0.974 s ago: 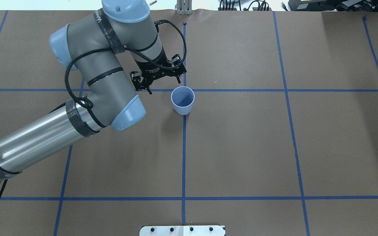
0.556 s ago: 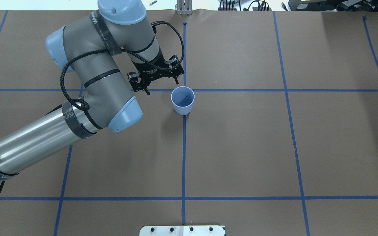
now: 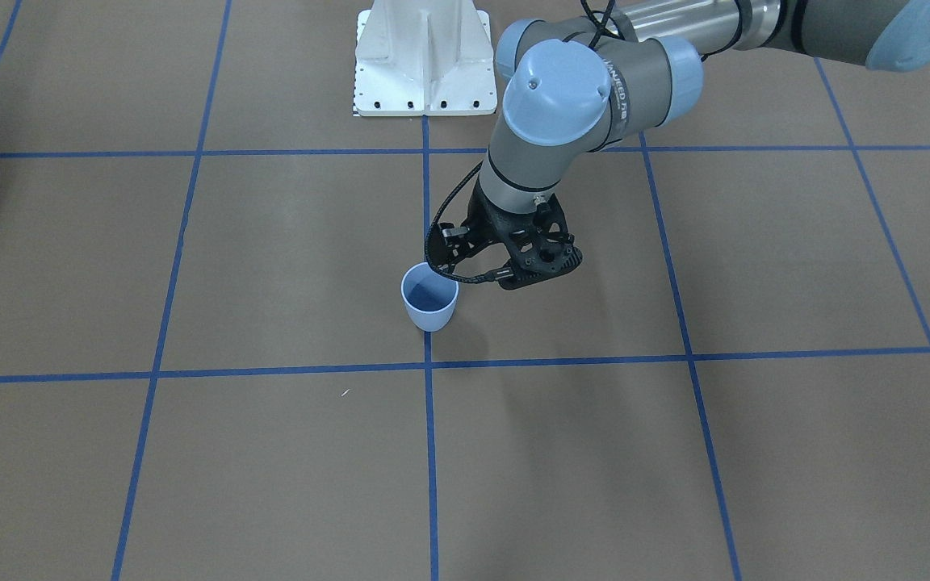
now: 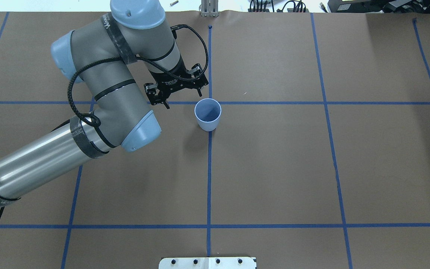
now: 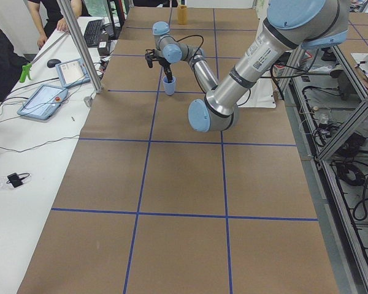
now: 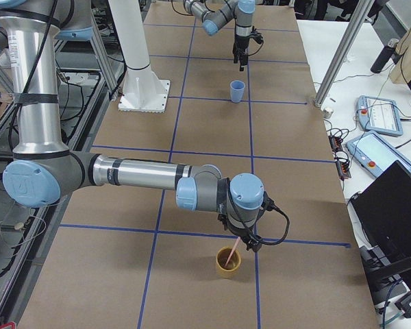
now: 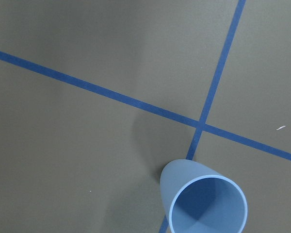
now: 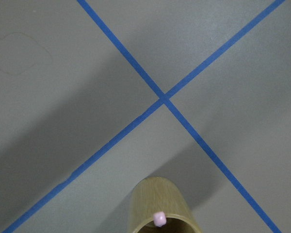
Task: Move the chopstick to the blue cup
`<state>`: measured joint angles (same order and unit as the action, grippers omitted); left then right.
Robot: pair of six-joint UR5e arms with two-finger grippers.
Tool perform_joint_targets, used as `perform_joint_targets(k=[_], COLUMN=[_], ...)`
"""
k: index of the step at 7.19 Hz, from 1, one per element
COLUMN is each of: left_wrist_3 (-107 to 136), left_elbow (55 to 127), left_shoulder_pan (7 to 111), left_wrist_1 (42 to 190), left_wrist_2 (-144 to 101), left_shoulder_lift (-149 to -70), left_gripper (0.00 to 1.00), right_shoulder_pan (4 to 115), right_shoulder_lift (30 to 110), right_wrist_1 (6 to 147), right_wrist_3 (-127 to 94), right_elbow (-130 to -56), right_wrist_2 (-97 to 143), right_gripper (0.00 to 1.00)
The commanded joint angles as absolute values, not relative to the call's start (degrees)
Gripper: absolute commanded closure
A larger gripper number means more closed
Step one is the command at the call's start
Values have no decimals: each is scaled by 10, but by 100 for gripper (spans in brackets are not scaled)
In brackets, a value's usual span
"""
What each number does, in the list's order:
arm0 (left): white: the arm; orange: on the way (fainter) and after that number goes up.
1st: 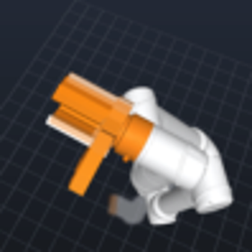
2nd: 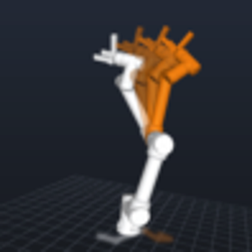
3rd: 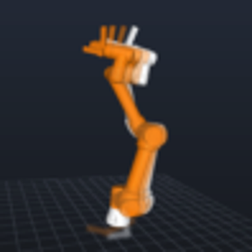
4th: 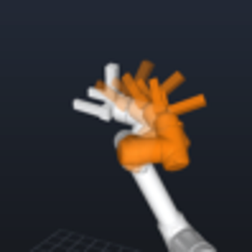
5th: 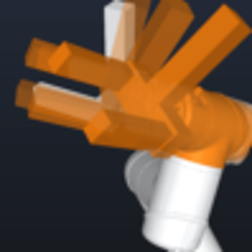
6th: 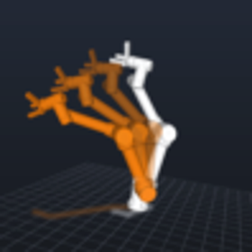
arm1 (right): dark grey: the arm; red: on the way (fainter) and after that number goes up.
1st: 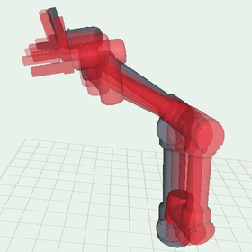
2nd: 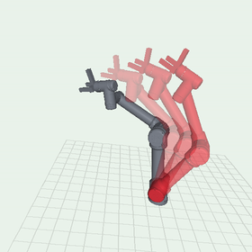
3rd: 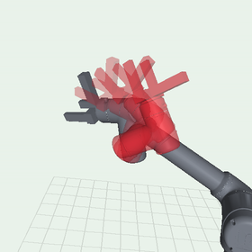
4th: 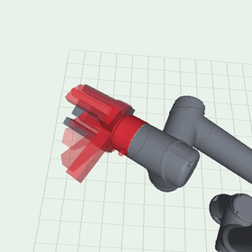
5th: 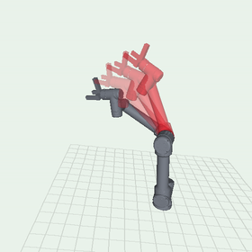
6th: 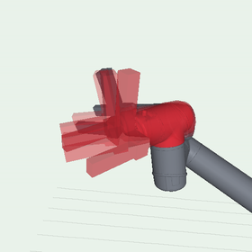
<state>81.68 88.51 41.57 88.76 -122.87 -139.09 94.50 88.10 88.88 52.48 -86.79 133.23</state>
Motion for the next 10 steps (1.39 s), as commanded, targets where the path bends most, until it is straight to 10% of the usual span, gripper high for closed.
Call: perform_joint_targets(k=[1,4,10], left_wrist_3=[817,817,817], left_elbow=[885,885,885], left_shoulder_pan=[416,416,415], left_wrist_1=[889,889,889], left_wrist_2=[-1229,-1229,-1229], left_shoulder_lift=[-1390,-1390,-1390], left_gripper=[1,2,1], right_shoulder_pan=[932,911,911], right_shoulder_lift=[871,867,872], right_wrist_1=[888,889,887], right_wrist_3=[525,523,529], right_elbow=[-852,-844,-847], right_wrist_2=[1327,1325,1310], right_gripper=[2,7,53])
